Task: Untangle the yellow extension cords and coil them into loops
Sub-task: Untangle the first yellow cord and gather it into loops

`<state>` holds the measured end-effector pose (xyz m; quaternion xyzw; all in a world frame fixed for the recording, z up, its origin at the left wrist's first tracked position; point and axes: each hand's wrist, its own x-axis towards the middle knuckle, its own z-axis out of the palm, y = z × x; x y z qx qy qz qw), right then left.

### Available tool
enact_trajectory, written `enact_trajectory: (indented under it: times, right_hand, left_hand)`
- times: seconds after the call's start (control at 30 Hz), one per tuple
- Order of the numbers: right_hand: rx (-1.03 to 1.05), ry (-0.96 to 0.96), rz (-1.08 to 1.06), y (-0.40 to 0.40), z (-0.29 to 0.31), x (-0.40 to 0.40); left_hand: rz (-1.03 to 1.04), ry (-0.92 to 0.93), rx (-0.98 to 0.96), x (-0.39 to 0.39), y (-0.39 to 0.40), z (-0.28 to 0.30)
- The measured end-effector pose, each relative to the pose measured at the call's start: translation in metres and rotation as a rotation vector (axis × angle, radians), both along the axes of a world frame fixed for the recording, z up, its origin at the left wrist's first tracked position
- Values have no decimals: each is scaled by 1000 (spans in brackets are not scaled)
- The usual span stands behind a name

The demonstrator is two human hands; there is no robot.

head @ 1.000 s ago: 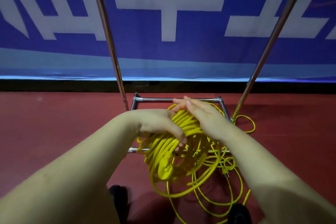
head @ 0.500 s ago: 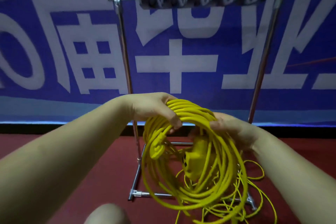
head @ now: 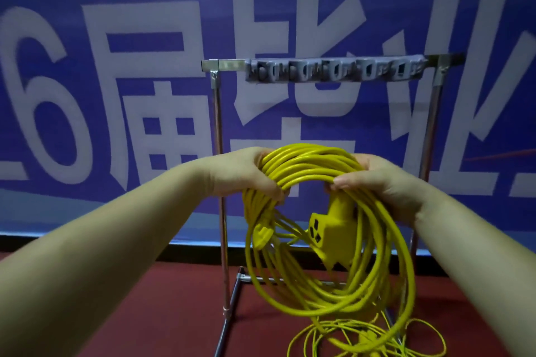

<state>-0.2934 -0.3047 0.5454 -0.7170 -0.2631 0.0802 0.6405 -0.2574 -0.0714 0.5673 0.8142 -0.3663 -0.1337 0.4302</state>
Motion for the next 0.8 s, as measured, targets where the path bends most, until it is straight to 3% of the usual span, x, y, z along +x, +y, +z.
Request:
enact_trajectory:
  times: [0.3, 0.8]
  right_hand:
    - [-196, -117, -121, 10, 77, 50]
    - [-236, -340, -399, 38, 190, 191]
  left_hand:
    - [149, -165, -102, 39, 18, 56]
    - [459, -568, -141, 163, 31, 156]
